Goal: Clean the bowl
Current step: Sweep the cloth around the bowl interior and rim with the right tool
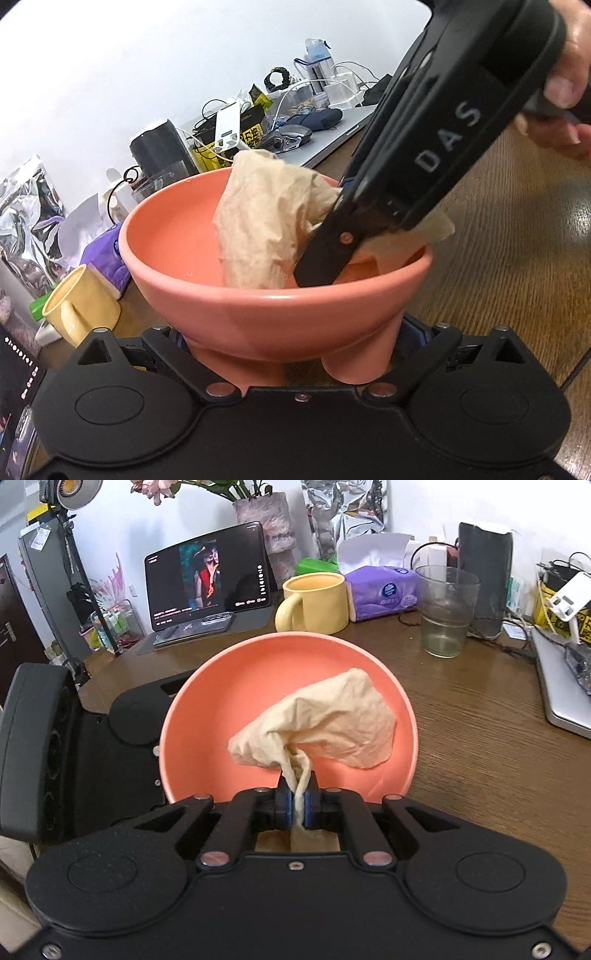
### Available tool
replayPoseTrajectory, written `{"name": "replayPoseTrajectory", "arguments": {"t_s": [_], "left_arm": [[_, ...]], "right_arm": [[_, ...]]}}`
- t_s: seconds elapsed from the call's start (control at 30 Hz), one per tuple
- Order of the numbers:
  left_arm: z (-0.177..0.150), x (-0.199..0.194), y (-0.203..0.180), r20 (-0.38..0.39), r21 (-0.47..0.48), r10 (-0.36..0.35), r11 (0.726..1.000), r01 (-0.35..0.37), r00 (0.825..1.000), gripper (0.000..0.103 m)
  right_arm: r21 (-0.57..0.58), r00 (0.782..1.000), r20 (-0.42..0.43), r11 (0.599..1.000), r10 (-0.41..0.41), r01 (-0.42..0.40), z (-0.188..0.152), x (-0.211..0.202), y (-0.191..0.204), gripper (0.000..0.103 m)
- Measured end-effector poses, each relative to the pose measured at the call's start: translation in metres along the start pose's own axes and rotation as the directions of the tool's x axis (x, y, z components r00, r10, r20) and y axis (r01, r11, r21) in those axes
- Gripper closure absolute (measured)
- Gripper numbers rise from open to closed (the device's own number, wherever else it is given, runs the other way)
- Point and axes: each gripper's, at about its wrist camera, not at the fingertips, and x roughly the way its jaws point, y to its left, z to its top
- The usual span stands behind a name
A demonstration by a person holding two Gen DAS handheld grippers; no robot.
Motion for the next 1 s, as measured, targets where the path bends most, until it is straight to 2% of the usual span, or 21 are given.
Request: {"name": "replayPoseTrajectory", "arguments": {"t_s": [0.17,0.5,0.73,1.0], "left_arm": [[0.003,0.008,0.004,0.001,0.004,-0.002,1.000,0.002,1.000,0.006],[-0.001,0.004,0.000,0.008,0.027,0.007,1.000,-0.007,1.000,0.006],[-0.004,-0.005,-0.008,0.014,0.050,0.012,0.999,-0.013,1.000,0.006],[-0.005,-0.006,-0.008,0.012,0.052,0.010,0.999,-0.011,1.000,0.006]], "right_arm": [[-0.001,0.999,-0.023,0.999,-0.049,0.049,0.006,0.004,-0.005,0.095],[0.021,0.994,0.026,0.994,-0.107,0.106,0.021,-0.007,-0.023,0.095],[0.017,0.992,0.086,0.995,-0.095,0.094,0.035,-0.008,-0.023,0.095],[-0.061,0.990,0.133,0.997,-0.038,0.046,0.052,-0.009,0.002,0.095]]}}
